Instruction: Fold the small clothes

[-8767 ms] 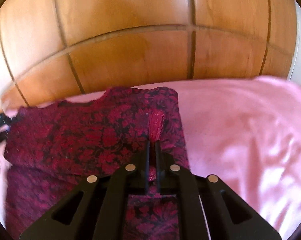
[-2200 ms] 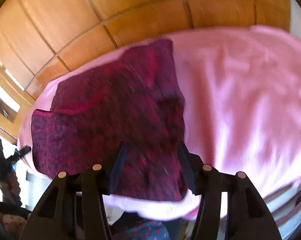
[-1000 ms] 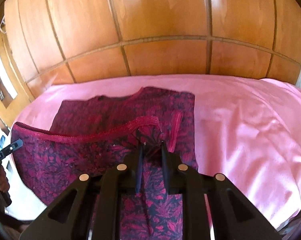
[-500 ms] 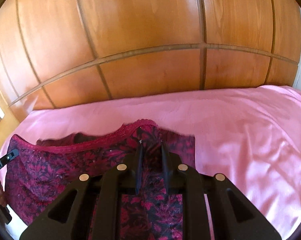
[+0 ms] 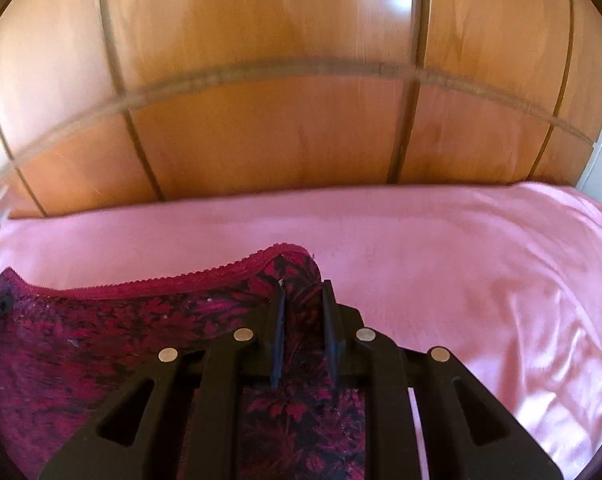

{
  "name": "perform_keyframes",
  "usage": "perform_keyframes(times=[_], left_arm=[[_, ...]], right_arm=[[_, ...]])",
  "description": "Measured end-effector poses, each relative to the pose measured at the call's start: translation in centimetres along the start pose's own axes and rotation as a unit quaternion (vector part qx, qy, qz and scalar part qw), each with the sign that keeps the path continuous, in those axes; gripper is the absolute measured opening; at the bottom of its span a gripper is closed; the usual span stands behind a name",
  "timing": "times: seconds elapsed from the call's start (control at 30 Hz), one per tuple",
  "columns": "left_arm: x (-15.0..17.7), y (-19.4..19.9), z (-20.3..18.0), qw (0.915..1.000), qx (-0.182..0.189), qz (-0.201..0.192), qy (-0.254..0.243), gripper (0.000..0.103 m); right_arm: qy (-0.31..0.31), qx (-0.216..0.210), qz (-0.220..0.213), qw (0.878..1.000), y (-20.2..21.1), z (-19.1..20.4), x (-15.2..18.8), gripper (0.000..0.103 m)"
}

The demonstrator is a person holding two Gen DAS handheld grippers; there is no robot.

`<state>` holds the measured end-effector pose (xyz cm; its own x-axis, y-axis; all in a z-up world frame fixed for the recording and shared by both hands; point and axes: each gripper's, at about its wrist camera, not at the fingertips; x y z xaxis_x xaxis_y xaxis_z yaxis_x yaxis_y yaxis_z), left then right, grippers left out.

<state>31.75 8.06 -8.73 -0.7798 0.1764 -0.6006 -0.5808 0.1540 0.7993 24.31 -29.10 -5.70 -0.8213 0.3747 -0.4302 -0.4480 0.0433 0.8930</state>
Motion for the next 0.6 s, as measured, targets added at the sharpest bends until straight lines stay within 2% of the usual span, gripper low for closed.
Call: perform_keyframes(times=[0.13,0.2,0.23,0.27,0.33,0.37,0.4,0.43,0.6], left_arm=[[0.4,-0.3,0.7,0.9998,0.014,0.006,0.017,0.018],[0.4,0.3,0.7,0.9996,0.022,-0.001,0.018,0.022],[0.6,0.9,0.9,0.9994,0.027,-0.006,0.022,0.025],[1.0,1.8,1.1,0.9989,0.035,-0.016,0.029,0.03],[2.1,3.3,1.4,0.9973,0.05,-0.031,0.043,0.032],[3.0,4.5,1.6,0.9963,0.057,-0.04,0.05,0.038],[4.0,5.4,1.6,0.9955,0.062,-0.043,0.056,0.056],[5.1,6.2,1.8,0.9941,0.072,-0.047,0.066,0.061],[12.4,9.2,1.8,0.9824,0.149,-0.053,0.099,0.062]], right_arm=[[-0.01,0.011,0.047,0.999,-2.8,-0.6,0.1,0.017],[-0.008,0.007,0.048,0.999,-2.4,-0.6,-0.1,0.022],[-0.008,0.003,0.047,0.999,-2.3,-0.7,-0.4,0.028],[-0.011,-0.003,0.044,0.999,-2.0,-1.0,-0.9,0.039],[-0.019,-0.025,0.039,0.999,-0.5,-1.9,-0.8,0.048],[-0.024,-0.035,0.04,0.998,0.5,-2.5,-0.5,0.051],[-0.028,-0.044,0.041,0.998,1.3,-3.1,-0.2,0.051],[-0.034,-0.057,0.043,0.997,2.3,-4.1,0.4,0.054],[-0.069,-0.115,0.068,0.989,6.1,-8.5,4.3,0.061]])
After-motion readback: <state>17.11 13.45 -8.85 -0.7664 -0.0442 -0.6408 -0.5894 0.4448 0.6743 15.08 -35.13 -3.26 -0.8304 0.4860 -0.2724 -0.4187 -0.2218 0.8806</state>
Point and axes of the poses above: each gripper's, at about its wrist camera, not at the fingertips, and y roughly against the way its jaws point, z to its left, x to its underside, and after that the axes turned 14 degrees about -y, right-handed
